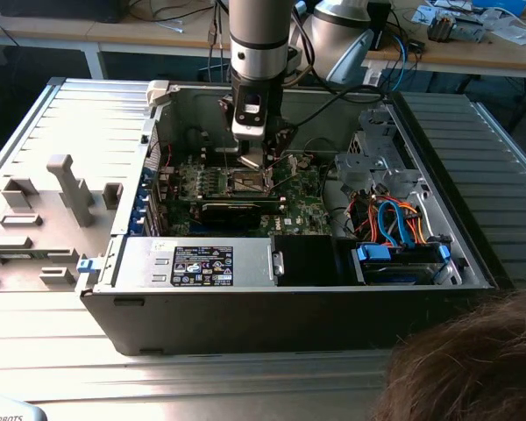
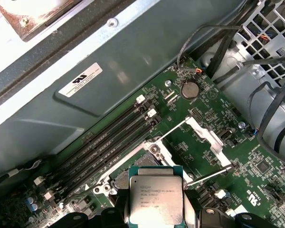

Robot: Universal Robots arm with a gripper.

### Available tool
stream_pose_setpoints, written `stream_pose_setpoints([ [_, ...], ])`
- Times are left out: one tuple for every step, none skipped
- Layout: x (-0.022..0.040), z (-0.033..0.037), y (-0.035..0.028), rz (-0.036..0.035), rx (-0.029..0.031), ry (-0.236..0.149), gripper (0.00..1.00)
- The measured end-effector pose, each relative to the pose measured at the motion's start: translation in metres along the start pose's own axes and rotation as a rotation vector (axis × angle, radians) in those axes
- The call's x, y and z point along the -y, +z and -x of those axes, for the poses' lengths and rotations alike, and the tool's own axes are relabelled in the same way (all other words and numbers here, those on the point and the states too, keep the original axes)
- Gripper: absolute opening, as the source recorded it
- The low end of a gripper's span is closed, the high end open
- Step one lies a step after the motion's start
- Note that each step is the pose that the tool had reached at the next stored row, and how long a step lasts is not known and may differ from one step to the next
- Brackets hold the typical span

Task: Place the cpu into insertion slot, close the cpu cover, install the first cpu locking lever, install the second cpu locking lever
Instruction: 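Place the cpu into insertion slot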

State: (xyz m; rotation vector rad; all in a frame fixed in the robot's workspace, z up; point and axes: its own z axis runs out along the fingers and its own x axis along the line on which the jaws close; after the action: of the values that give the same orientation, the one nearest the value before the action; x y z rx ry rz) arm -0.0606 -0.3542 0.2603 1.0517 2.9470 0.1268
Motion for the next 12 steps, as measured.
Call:
stream_pose_setpoints([
  [0.0000,0.0000,0.0001,0.0001,0.0002,0.002,0.54],
  [0.0000,0.0000,0.0002,0.0001,0.0004,0.004,0.54],
  [0.0000,0.0000,0.0002,0.0001,0.0005,0.007,0.54],
  [0.0000,0.0000,0.0003,0.0002,0.0007,0.008,0.54],
  [0.0000,0.0000,0.0004,0.0002,0.0010,0.012,0.54],
  [0.0000,0.0000,0.0005,0.0003,0.0012,0.014,0.54],
  [0.0000,0.0000,0.0005,0.0003,0.0013,0.016,0.54],
  [0.0000,0.0000,0.0006,0.0003,0.0015,0.019,0.54],
  [0.0001,0.0000,0.0007,0.0004,0.0017,0.021,0.54],
  [0.0001,0.0000,0.0007,0.0004,0.0018,0.023,0.54],
  [0.0001,0.0000,0.0008,0.0005,0.0020,0.025,0.54],
  [0.0001,0.0000,0.0009,0.0005,0.0022,0.027,0.54],
])
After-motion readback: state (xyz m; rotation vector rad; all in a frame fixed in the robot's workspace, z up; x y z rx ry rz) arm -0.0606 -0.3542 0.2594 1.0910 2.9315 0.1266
